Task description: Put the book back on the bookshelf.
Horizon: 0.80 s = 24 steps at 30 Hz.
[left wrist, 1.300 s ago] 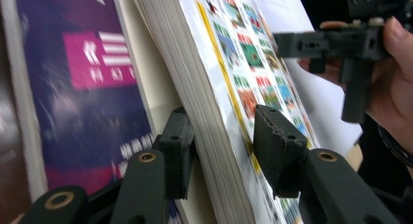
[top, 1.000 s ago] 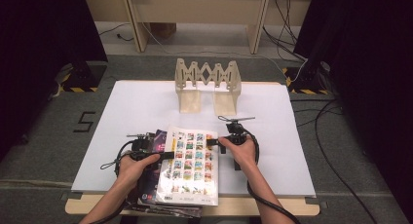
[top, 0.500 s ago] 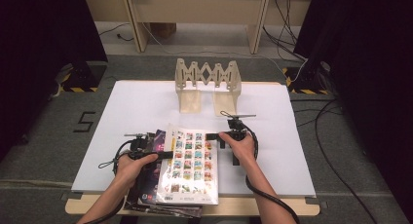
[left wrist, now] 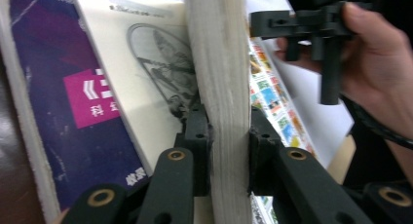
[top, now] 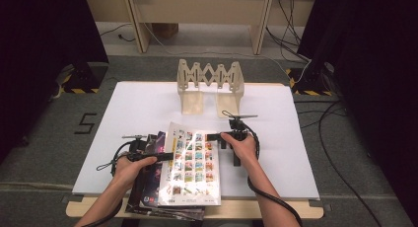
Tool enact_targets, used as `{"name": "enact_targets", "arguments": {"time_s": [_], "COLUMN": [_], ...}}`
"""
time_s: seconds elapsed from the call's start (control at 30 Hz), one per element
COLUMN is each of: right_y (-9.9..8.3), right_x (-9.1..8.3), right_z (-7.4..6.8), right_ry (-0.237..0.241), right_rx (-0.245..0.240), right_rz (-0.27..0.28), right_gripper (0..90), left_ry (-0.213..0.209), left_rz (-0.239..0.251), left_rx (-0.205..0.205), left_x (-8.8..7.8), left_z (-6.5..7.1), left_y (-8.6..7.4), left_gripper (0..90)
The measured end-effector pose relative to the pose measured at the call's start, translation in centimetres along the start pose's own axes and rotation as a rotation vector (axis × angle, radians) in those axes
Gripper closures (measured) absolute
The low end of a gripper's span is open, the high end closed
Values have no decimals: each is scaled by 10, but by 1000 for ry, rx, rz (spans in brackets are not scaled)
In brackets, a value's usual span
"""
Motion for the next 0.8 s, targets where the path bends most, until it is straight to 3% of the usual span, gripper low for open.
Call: {"name": "enact_targets", "arguments": {"time_s": [0.07,0.23,0.3,0.4,0.5,0.6,0.67,0.73,0.8], "right_y": [1,2,2,3,4,7,7,5,2], "right_x": [3,4,1,-5,-15,-21,-21,-14,-5], "right_z": [1,-1,-7,-13,-19,-26,-27,-22,-20], "right_ry": [26,13,-24,-43,1,29,22,65,49], "right_rx": [6,-4,-41,-61,-50,-66,-66,-41,-68], "right_rz": [2,-8,9,26,77,96,88,28,-10], "right_gripper": [420,421,465,525,628,646,643,623,571], "left_ry": [-3,6,22,30,44,48,49,35,27], "left_rz": [-6,-23,-34,-40,-48,-58,-62,-63,-63], "left_rx": [-8,-18,-11,-11,-22,-14,-5,-1,-2], "left_x": [1,2,2,3,5,6,5,5,4], "left_z": [-2,-4,-3,-4,-6,-5,-4,-5,-5], "left_y": [0,1,2,3,5,7,7,8,8], "left_gripper": [756,754,749,732,707,701,701,714,720]}}
Point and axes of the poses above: each handheld gripper's, and its own axes: x roughly forward along the jaws, y roughly out of its top, z roughly to its right, the point moved 1 cm from there along x, roughly forward along the jaws, and after that the axes turned 3 degrees about -x, right-handed, at the moved point
